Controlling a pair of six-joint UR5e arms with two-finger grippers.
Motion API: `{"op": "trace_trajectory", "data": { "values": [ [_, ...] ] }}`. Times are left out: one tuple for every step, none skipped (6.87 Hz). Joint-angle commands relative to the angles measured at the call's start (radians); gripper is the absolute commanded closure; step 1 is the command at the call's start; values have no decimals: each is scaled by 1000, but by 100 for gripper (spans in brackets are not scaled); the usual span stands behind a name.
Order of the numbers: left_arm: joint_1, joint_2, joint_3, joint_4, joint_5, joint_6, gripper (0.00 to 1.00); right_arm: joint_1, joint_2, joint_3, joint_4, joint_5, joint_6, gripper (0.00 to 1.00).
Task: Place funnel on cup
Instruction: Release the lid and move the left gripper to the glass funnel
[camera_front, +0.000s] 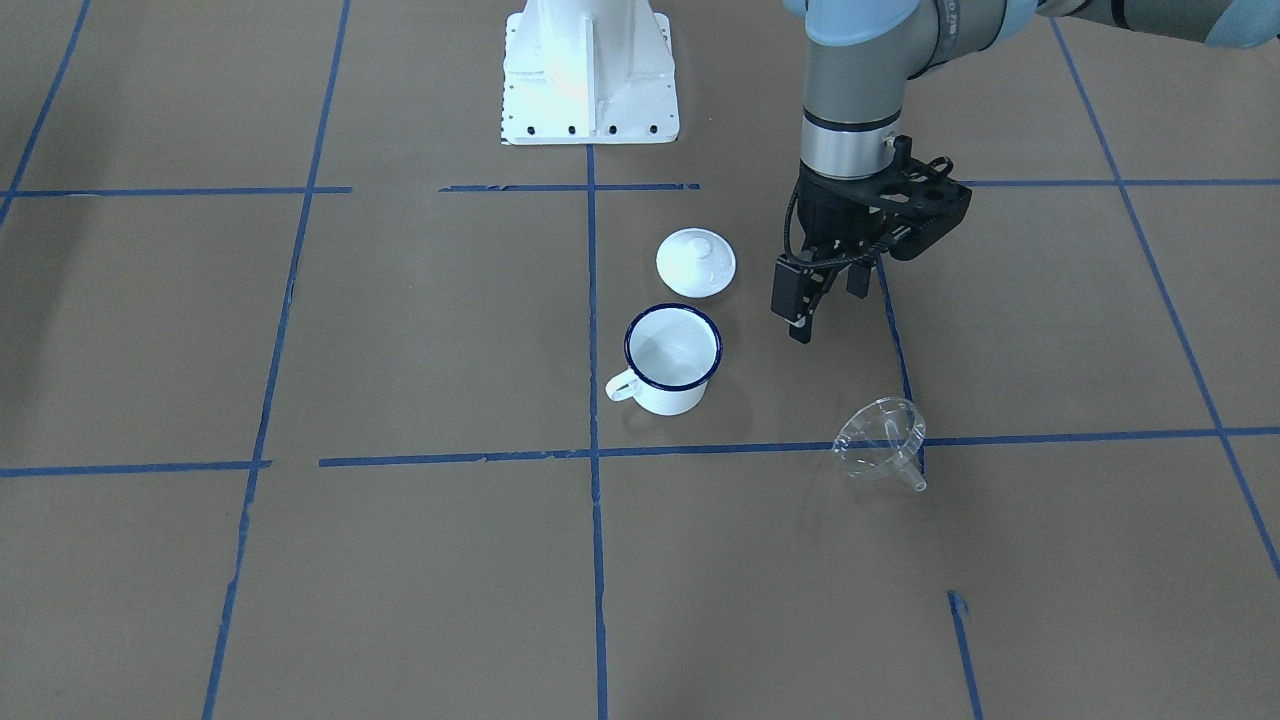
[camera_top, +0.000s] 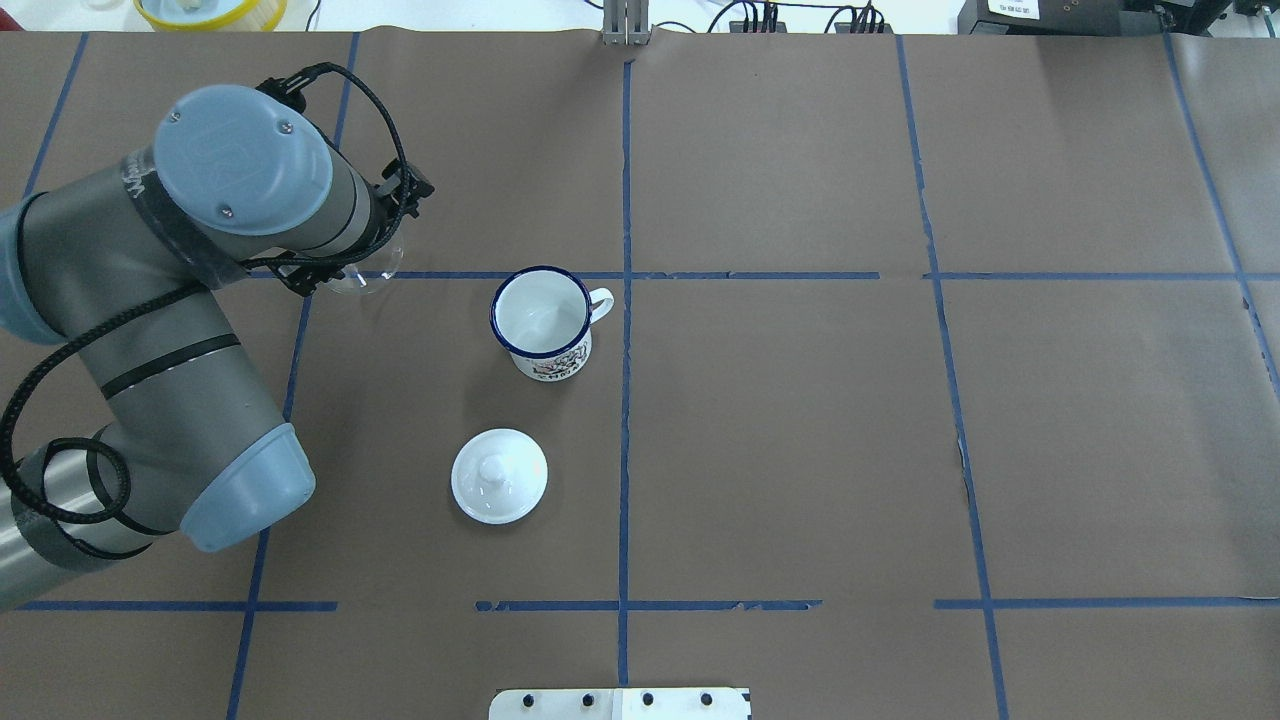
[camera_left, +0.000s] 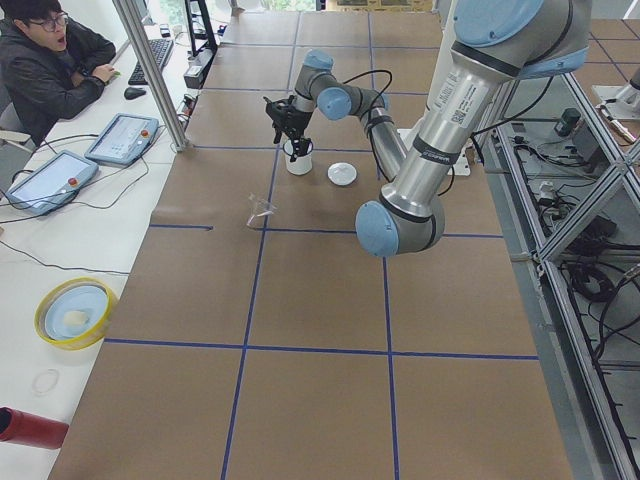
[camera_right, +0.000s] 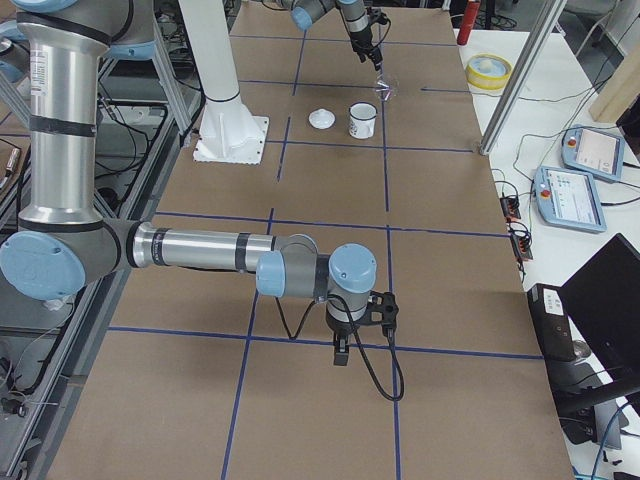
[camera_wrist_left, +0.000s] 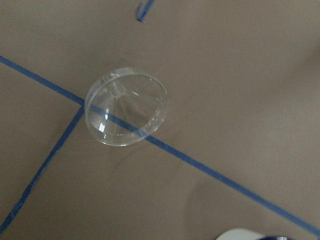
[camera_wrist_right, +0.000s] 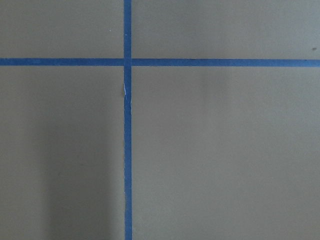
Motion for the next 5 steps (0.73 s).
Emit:
{"op": "trace_trajectory", "data": {
  "values": [
    [19,-15,96,-16,134,-421,0,0,0,0,0,0,0,0],
    [39,-35,148,-16,206,-584,0,0,0,0,0,0,0,0],
    [50,-40,187,-16,249,-716,0,0,0,0,0,0,0,0],
    [55,-40,239,-15,284,-827,3,0,0,0,0,0,0,0],
    [55,-43,294,-15,321,-914,6,0,0,0,0,0,0,0]
  ]
}}
